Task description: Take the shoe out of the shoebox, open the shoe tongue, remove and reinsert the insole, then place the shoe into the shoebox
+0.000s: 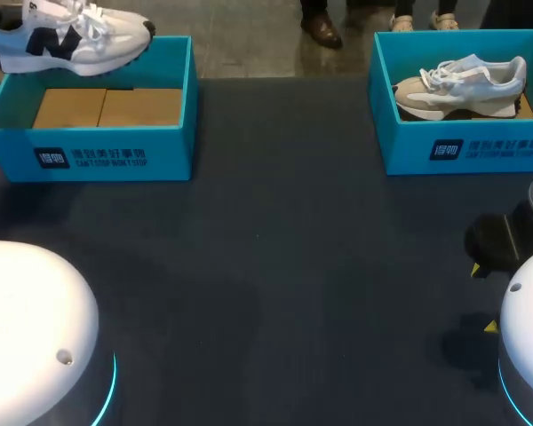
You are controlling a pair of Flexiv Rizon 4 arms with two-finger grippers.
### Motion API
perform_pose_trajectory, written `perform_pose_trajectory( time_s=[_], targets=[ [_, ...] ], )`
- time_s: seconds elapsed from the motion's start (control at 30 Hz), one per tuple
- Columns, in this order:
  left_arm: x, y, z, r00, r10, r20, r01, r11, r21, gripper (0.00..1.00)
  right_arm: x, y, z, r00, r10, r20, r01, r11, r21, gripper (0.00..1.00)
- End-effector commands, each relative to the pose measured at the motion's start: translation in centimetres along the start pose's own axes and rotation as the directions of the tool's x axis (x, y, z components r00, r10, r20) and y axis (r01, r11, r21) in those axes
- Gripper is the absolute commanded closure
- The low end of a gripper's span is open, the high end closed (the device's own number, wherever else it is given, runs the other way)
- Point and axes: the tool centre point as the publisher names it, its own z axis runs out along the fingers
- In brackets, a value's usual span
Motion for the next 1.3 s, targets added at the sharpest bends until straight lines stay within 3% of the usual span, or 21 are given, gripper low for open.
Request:
perform_pose_trajectory(
  time_s=[0.03,0.4,0.67,1.3],
  targets=[
    [-0.1,1.1,0.4,1.0,-0.004,-0.01,0.004,1.0,0.017,1.0,0.3,0.0,0.1,1.0,0.0,0.005,0.0,1.0,0.001,0.0],
    [-1.0,1.0,3.6,0.999,-0.019,-0.045,0.019,1.0,0.0,1.0,0.3,0.0,0.1,1.0,0.0,0.005,0.0,1.0,0.001,0.0],
    [-1.4,0.3,6.3,0.995,-0.031,-0.09,0.034,0.999,0.026,1.0,0.3,0.0,0.1,1.0,0.0,0.005,0.0,1.0,0.001,0.0],
    [-2.5,1.0,10.7,0.989,-0.079,-0.129,0.088,0.994,0.067,1.0,0.3,0.0,0.1,1.0,0.0,0.005,0.0,1.0,0.001,0.0]
  ],
)
